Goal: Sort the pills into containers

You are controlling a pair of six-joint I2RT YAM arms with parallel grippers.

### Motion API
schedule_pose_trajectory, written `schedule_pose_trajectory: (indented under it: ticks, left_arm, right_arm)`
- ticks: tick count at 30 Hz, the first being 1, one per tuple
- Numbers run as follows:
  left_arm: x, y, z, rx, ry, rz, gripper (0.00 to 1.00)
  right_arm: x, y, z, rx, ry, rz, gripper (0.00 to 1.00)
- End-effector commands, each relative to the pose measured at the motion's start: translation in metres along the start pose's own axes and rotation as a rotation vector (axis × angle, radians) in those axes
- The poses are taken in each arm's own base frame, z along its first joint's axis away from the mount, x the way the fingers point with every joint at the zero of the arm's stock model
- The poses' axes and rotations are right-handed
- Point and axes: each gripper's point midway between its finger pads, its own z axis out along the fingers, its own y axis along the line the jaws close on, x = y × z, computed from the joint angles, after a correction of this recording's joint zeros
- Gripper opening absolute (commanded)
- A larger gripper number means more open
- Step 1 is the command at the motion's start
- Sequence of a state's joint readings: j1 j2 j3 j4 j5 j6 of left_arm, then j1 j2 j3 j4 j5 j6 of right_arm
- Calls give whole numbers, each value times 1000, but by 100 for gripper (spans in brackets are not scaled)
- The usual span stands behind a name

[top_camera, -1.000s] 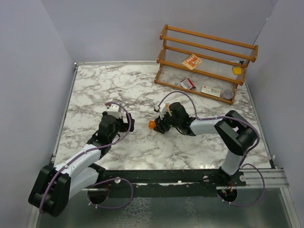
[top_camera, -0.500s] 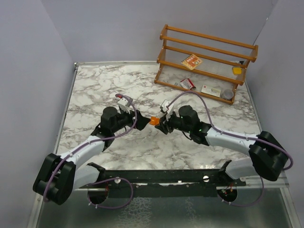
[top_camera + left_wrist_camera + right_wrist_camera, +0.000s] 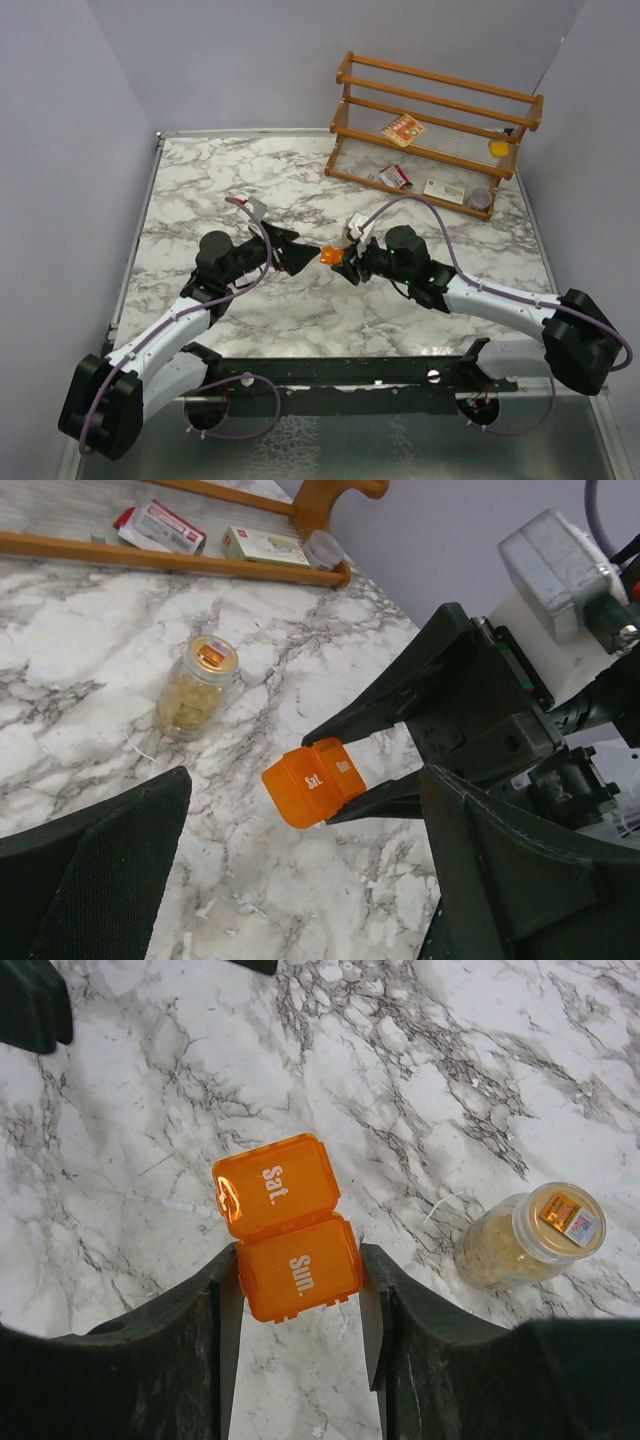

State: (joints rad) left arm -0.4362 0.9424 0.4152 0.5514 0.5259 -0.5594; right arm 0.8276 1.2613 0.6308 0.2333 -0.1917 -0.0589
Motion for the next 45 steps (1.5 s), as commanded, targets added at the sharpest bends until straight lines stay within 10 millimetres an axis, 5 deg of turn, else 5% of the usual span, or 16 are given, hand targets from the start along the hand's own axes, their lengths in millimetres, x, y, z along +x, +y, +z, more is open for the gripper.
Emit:
schedule_pose_trajectory:
  ticks: [1, 4, 8, 18, 23, 45]
  left_arm:
    - [25, -2, 0, 22, 61, -157, 99]
    - [33, -1, 2, 33, 76, -220, 95]
    - [34, -9, 6, 89, 89, -277, 74]
    - [31, -18, 3, 122, 85, -271, 73]
    - [39, -12, 5, 108, 110, -300, 61]
    - [49, -22, 9, 165, 129, -341, 49]
  right_arm:
    - [-14, 5, -5, -13, -35, -39, 1]
    - [-21, 10, -7, -31, -55, -51, 1]
    - [-26, 12, -7, -35, -67, -64, 1]
    - [-33, 18, -3, -55, -74, -85, 1]
    - [-35, 21, 0, -63, -76, -92, 1]
    - [-35, 21, 9, -53, -55, -121, 1]
